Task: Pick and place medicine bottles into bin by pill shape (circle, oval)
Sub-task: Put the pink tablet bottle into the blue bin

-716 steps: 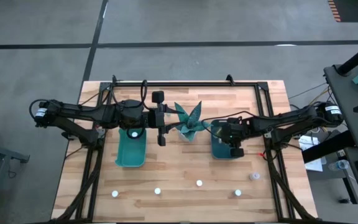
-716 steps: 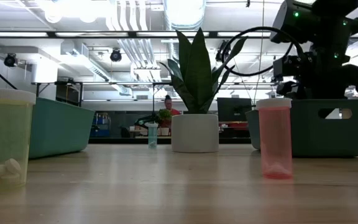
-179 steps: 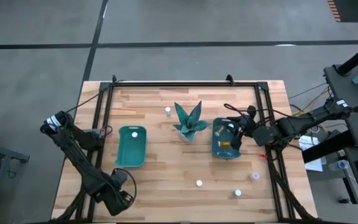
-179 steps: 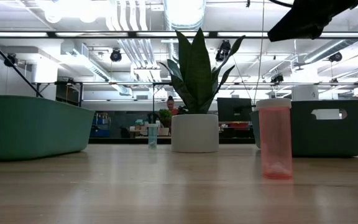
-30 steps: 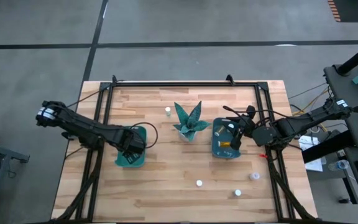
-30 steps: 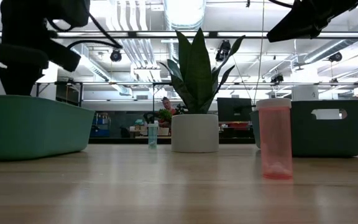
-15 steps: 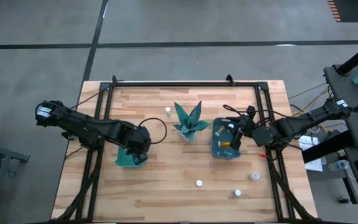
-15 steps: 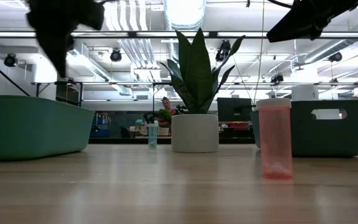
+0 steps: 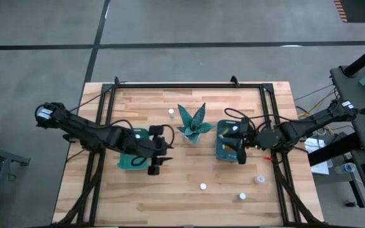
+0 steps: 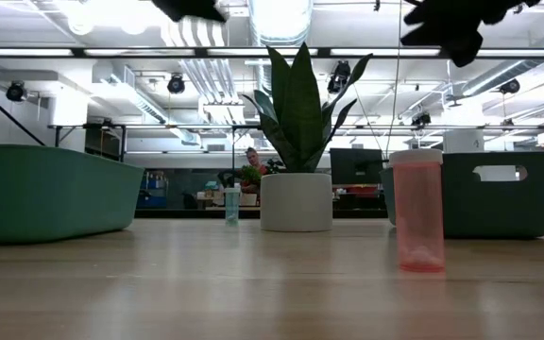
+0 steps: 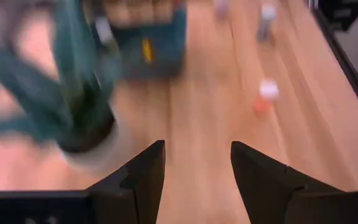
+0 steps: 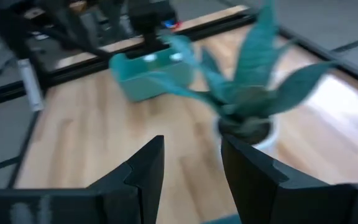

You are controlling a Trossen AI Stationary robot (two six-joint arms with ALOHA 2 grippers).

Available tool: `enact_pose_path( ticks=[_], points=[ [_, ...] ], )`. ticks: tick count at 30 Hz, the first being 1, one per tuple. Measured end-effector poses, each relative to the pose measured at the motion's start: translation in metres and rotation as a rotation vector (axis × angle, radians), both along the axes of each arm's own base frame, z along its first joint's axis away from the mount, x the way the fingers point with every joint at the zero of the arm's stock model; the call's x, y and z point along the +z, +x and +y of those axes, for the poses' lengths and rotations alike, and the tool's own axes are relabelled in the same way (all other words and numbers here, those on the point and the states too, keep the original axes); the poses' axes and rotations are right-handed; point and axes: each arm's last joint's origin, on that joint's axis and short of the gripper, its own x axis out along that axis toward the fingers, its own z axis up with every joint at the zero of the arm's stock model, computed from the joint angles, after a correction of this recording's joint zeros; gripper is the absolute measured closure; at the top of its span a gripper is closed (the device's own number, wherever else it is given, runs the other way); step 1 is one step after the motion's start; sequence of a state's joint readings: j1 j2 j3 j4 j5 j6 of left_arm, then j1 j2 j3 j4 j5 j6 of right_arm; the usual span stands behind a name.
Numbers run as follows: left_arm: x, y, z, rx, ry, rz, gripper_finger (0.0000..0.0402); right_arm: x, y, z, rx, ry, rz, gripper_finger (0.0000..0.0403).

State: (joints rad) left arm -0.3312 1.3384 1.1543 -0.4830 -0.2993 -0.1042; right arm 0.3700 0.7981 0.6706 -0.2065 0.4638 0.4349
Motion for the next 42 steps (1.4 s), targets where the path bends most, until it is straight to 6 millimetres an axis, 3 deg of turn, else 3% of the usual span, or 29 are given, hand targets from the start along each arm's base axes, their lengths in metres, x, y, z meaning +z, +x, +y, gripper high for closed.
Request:
enact_pose_path(
  ticks=[6,19,26,30,34,42],
  points=[
    [0.012,0.01,-0.013,-0.115,0.215,-0.273,0.0234,0.006,0.021,0.019,0.082,0.021,0.039,0.0252],
    [-0.011,0.004,-0.015,-0.22,0.452,-0.466,0.0234,0.01,0.064,0.06,0.166,-0.104,0.376,0.0252],
    [-0.012,-0.019,-0.005,-0.217,0.458,-0.511,0.0234,0.01,0.076,0.081,0.209,-0.163,0.584,0.0252],
    [-0.01,-0.037,0.002,-0.201,0.437,-0.543,0.0234,0.007,0.082,0.095,0.285,-0.108,0.645,0.0252],
    [-0.012,-0.049,0.007,-0.189,0.407,-0.558,0.0234,0.003,0.092,0.105,0.25,-0.043,0.669,0.0252],
    [-0.009,-0.061,0.011,-0.165,0.354,-0.591,0.0234,-0.011,0.11,0.121,0.22,-0.059,0.772,0.0252]
  ],
)
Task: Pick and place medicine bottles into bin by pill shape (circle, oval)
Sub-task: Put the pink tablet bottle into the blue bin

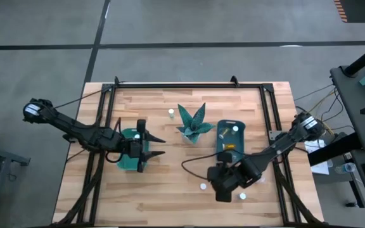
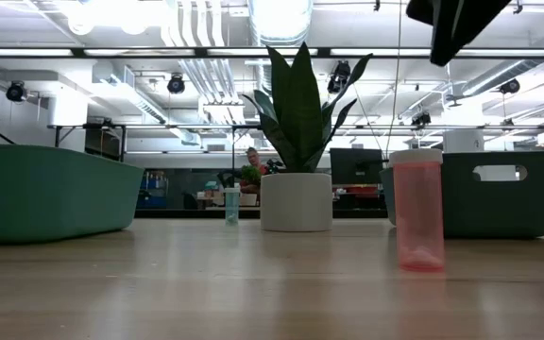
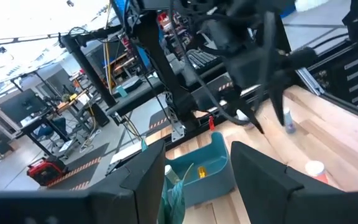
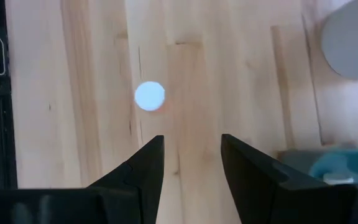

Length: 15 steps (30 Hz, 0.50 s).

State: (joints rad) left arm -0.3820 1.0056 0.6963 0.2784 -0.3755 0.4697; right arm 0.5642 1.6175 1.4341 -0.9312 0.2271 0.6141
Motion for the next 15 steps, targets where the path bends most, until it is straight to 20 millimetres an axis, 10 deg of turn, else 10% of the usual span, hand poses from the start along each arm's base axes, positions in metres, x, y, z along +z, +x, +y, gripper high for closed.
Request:
enact_pose_path(
  ticks=[15],
  points=[
    [-0.002,-0.001,0.0,-0.001,0.013,0.011,0.0234,-0.042,0.035,0.022,0.086,-0.066,0.055,0.0167]
  ],
)
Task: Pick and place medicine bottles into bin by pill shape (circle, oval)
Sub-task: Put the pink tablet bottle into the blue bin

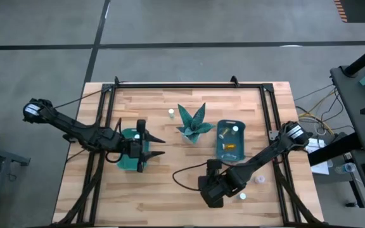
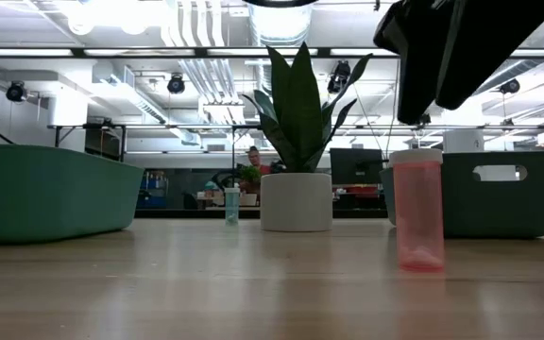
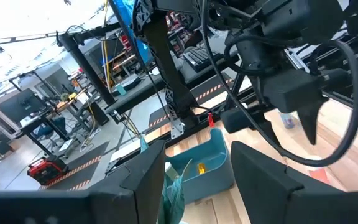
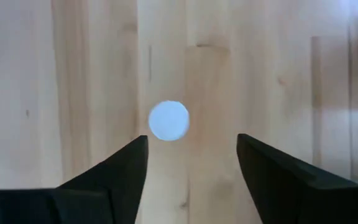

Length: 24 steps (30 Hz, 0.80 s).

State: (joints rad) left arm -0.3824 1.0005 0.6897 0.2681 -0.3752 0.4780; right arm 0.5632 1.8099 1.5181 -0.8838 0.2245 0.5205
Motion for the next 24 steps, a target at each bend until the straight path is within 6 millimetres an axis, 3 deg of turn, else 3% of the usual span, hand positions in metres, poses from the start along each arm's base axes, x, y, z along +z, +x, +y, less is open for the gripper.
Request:
enact_pose_path(
  ticks=[6,24],
  points=[
    [0.002,-0.003,0.001,-0.001,0.021,-0.012,0.0234,-0.011,0.008,0.0,0.036,0.02,0.003,0.0148],
    [0.001,-0.004,0.002,-0.001,0.021,-0.015,0.0234,-0.041,0.017,-0.009,0.033,0.105,0.019,0.0169]
  ],
)
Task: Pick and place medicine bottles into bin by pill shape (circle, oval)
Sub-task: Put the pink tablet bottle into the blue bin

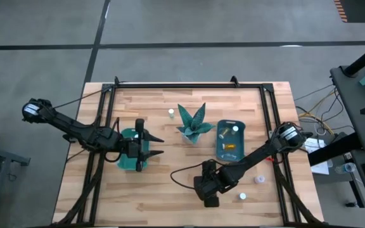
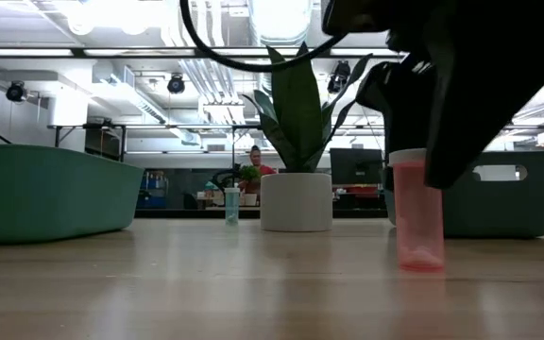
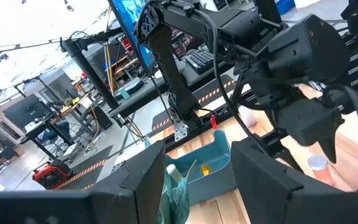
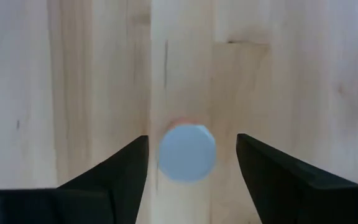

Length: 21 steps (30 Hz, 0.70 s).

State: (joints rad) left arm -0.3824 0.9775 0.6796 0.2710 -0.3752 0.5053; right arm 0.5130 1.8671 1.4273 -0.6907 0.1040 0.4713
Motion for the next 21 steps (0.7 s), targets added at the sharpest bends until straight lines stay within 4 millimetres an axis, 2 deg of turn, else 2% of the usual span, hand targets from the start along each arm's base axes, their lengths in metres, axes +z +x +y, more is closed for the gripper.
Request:
enact_pose_path(
  ticks=[15,21],
  points=[
    [-0.0001,0.0,0.0001,0.0,0.0,0.0,0.0234,0.0025,0.0007,-0.0002,-0.001,0.008,-0.015,0.028],
    [-0.0005,0.0003,0.0,0.0,0.001,0.002,0.0234,0.0059,0.0005,-0.0003,0.015,0.008,-0.026,0.0291]
  ],
)
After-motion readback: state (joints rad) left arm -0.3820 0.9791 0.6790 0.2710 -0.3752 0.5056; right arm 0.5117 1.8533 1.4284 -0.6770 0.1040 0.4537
